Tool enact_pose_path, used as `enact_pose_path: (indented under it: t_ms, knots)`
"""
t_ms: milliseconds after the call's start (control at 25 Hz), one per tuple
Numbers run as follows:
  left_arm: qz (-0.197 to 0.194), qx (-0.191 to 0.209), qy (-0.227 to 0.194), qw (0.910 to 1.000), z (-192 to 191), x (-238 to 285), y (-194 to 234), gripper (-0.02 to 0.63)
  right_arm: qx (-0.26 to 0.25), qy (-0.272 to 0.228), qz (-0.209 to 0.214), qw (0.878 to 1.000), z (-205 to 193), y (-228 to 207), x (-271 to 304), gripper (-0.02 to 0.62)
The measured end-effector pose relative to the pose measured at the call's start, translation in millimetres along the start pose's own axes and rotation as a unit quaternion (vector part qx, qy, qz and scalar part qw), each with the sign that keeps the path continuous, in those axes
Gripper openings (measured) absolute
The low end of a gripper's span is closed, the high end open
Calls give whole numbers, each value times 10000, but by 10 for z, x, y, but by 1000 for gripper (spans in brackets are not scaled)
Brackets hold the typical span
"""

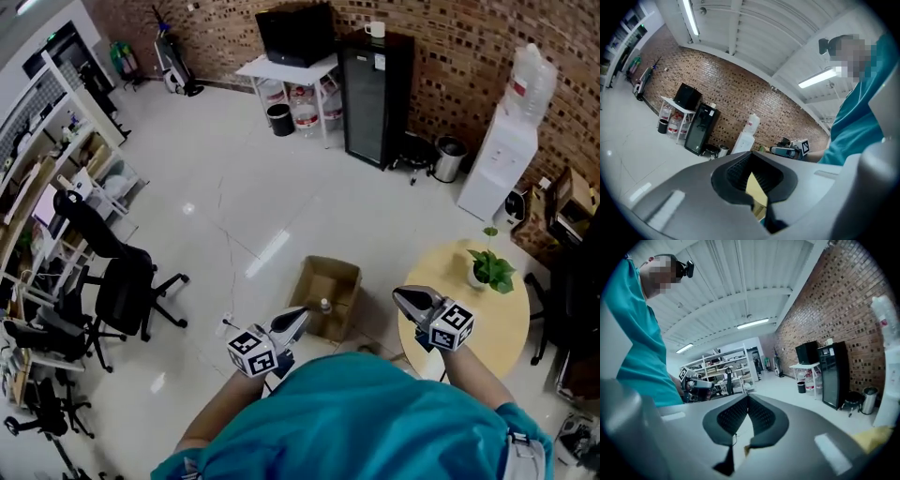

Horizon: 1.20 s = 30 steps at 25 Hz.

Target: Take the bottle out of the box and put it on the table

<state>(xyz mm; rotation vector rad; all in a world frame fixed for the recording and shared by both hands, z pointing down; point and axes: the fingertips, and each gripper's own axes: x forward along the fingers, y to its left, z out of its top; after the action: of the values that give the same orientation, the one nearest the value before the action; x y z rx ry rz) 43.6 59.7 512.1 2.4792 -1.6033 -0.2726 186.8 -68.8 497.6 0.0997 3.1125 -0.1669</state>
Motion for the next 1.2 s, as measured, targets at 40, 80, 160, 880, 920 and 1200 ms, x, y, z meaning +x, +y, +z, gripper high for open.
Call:
enact_pose_path:
  t_ms: [40, 80, 160, 880, 920, 1200]
  knots:
    - [148, 2, 14, 9999, -55, 53, 80, 0, -18, 24, 161, 9999, -70, -95, 77, 3]
    - [277, 10, 31, 9996, -111, 109, 160, 0, -49, 41, 316, 9995, -133, -188, 151, 3]
    - [475, 16, 56, 9989, -198, 246, 335, 0, -130, 45, 596, 9981, -222, -388, 317, 3]
    - [759, -613, 358, 9946, 99, -308, 2718, 0, -236, 1164, 697, 9905, -393, -1150, 3020, 12]
    - [724, -704, 453, 9939, 102, -345, 2916, 0, -229, 1297, 627, 9893, -438, -1212, 3229, 14]
    - [855, -1330, 1370, 9779, -407, -181, 4240, 0, -183, 2236, 417, 9736, -1302, -2064, 4282, 24]
